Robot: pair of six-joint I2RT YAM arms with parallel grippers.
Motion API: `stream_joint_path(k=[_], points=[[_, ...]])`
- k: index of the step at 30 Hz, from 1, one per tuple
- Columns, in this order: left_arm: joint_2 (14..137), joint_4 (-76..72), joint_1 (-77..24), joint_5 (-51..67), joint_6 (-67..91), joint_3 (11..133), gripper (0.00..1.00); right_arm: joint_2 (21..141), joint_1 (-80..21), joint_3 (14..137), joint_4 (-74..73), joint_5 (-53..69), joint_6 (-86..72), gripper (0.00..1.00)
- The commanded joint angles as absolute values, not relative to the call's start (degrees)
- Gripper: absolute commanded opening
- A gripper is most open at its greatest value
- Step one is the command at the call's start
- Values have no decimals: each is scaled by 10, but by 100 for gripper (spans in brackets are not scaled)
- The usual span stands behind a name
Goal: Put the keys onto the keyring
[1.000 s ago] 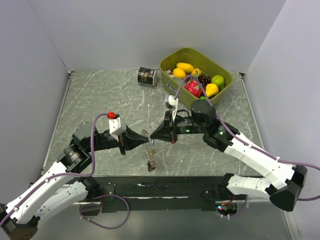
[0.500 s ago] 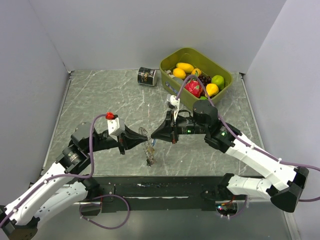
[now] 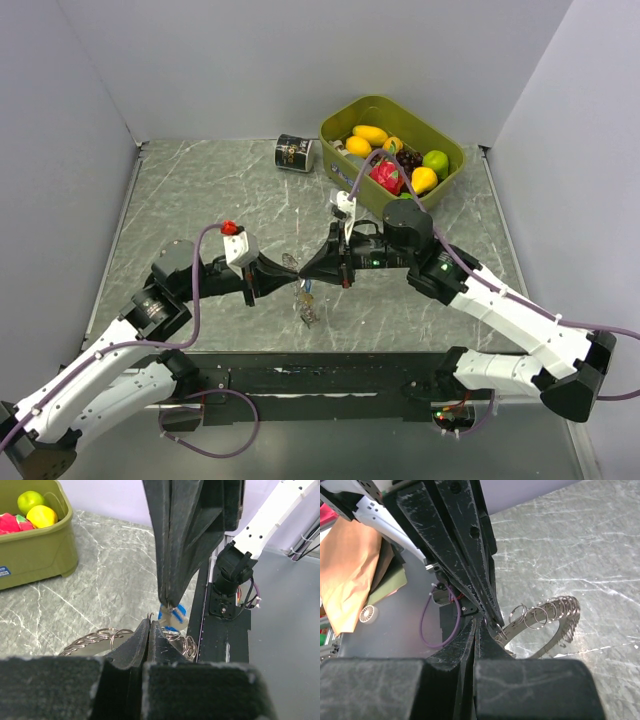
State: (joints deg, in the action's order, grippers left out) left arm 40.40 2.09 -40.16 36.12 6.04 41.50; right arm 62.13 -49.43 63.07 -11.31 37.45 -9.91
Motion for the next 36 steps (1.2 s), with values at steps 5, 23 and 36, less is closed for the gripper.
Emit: stream_joint_path(k=[5,23,36], points=[[384,-2,-403,367,56,445,1,632,-499,663,-112,362,-88,0],[387,25,-403,359,41,453,1,637,-498,682,-141,370,-64,0],[375,40,-403,348,32,458,1,623,-498,705,-190,352,-25,0]])
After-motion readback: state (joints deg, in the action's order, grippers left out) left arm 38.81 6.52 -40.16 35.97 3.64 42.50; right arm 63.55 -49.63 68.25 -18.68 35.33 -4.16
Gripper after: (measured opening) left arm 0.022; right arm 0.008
